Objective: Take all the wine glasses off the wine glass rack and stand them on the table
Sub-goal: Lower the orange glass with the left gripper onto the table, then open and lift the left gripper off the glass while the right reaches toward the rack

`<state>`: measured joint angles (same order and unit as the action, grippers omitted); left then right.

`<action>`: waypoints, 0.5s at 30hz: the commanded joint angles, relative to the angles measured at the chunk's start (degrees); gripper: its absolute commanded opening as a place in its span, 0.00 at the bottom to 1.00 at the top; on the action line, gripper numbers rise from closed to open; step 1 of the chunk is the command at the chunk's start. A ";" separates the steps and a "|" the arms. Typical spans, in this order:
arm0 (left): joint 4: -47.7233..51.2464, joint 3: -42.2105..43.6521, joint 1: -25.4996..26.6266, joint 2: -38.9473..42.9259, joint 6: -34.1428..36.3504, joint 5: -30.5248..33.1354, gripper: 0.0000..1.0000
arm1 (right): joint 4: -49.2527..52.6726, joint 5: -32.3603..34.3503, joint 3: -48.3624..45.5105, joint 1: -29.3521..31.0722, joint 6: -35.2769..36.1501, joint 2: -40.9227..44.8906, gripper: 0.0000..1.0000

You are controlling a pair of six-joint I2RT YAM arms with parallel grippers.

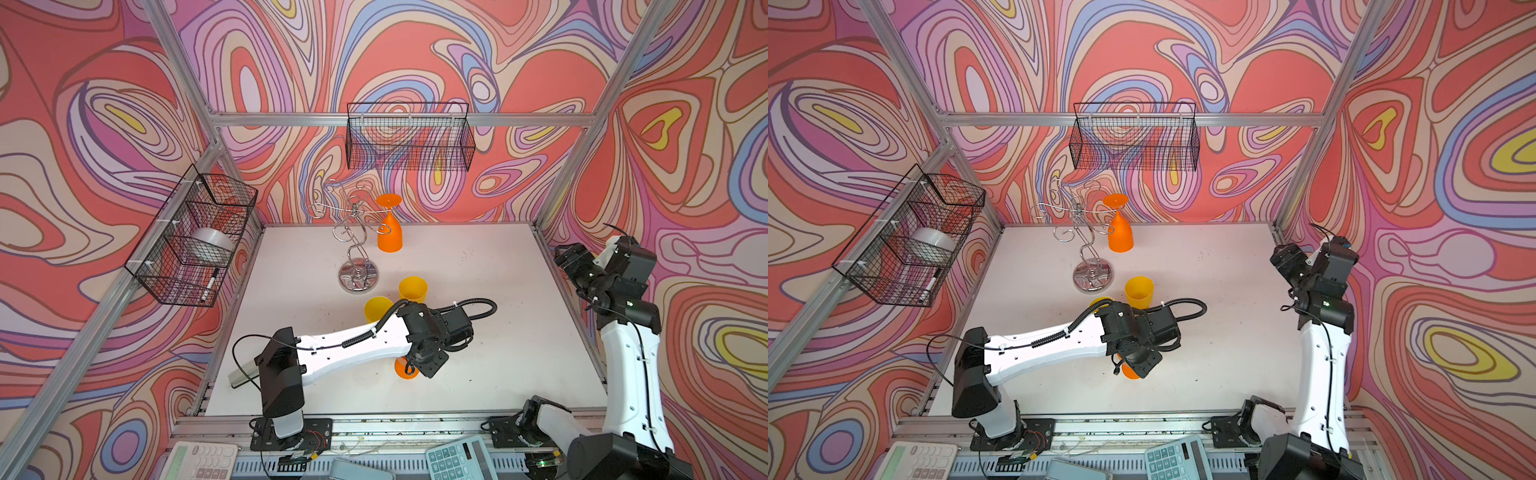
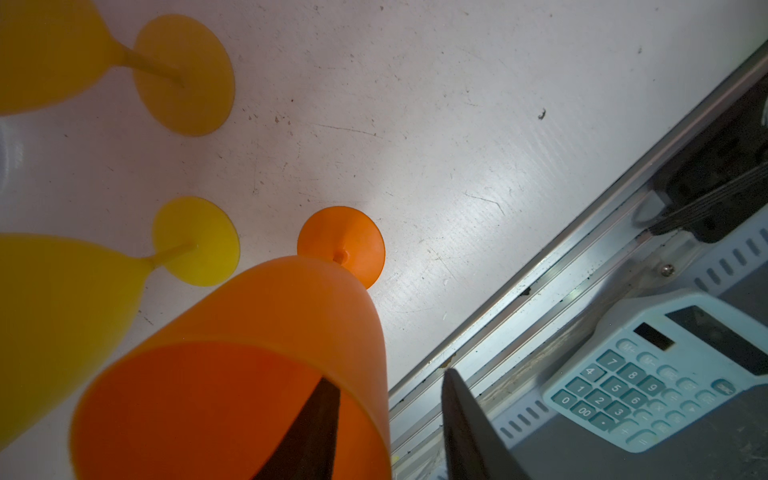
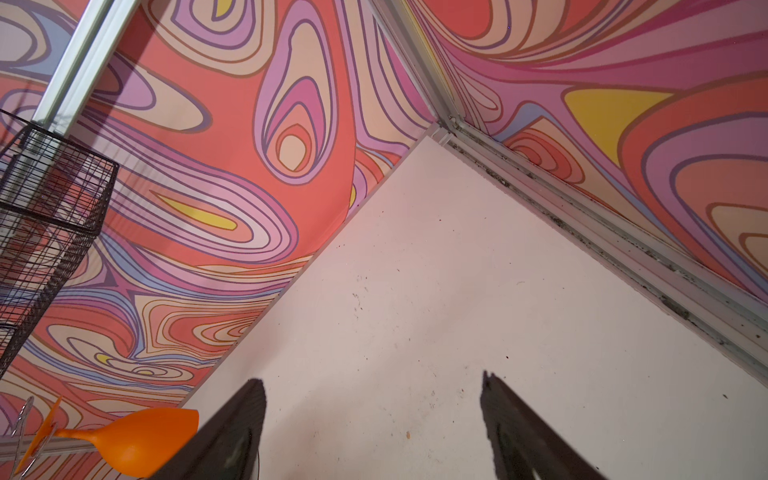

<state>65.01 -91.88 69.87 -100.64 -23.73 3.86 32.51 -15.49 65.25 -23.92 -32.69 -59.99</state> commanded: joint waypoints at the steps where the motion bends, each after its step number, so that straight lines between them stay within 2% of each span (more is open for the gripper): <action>1: 3.07 -3.21 0.42 1.03 1.00 0.26 0.67 | -1.19 -0.54 -0.39 -0.05 -0.17 0.91 0.85; 4: 4.97 -6.92 0.41 1.67 2.08 1.75 0.82 | -1.29 -0.78 -0.15 0.08 -0.07 0.76 0.86; 7: 7.46 -11.80 0.44 1.84 3.01 3.42 0.91 | -1.32 -0.62 0.37 0.43 0.17 0.68 0.87; 11: 9.14 -17.94 0.06 3.04 3.77 5.32 0.96 | -1.17 -0.77 1.73 1.01 0.27 0.32 0.90; 15: 8.49 -22.03 -2.08 5.62 3.32 5.35 0.96 | -0.84 -0.78 3.53 2.57 -0.12 -0.13 0.94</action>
<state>70.59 -111.42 69.25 -98.43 -21.15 7.42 32.38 -15.90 66.67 -22.41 -32.69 -60.12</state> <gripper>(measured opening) 0.964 0.938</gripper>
